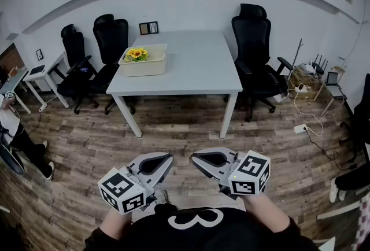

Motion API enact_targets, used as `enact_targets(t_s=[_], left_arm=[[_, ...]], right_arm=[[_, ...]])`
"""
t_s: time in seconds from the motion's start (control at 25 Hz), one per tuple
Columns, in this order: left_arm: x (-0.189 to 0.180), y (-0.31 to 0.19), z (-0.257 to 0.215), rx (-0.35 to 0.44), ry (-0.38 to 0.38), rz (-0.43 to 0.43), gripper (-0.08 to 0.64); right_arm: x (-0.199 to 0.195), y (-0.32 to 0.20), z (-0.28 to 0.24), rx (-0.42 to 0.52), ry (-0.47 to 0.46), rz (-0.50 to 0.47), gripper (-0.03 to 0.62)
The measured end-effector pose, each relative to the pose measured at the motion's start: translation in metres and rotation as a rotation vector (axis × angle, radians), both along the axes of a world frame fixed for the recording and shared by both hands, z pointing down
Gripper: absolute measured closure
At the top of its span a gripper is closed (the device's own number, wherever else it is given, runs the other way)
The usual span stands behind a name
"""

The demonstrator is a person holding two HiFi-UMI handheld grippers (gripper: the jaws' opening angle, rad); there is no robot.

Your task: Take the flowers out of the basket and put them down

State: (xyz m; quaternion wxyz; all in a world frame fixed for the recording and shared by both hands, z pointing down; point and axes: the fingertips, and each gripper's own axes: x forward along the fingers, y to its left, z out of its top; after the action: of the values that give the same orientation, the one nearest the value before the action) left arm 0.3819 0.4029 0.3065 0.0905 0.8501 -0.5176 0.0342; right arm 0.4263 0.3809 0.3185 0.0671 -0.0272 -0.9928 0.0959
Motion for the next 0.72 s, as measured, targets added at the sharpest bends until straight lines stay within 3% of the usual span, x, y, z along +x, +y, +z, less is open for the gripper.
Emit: enact_targets(t_s=[0.44,0.72], left_arm=[[0.009,0.005,0.0,-0.007,0.015,0.009,0.548],[-0.004,0.002,0.002,-0.012,0.043,0.006,0.548]], right_arm=[[0.006,0.007,0.001,-0.002,-0.01,-0.007,0.581],[-0.006,0.005,-0.004,-0.016,-0.037,-0.013,0.581]])
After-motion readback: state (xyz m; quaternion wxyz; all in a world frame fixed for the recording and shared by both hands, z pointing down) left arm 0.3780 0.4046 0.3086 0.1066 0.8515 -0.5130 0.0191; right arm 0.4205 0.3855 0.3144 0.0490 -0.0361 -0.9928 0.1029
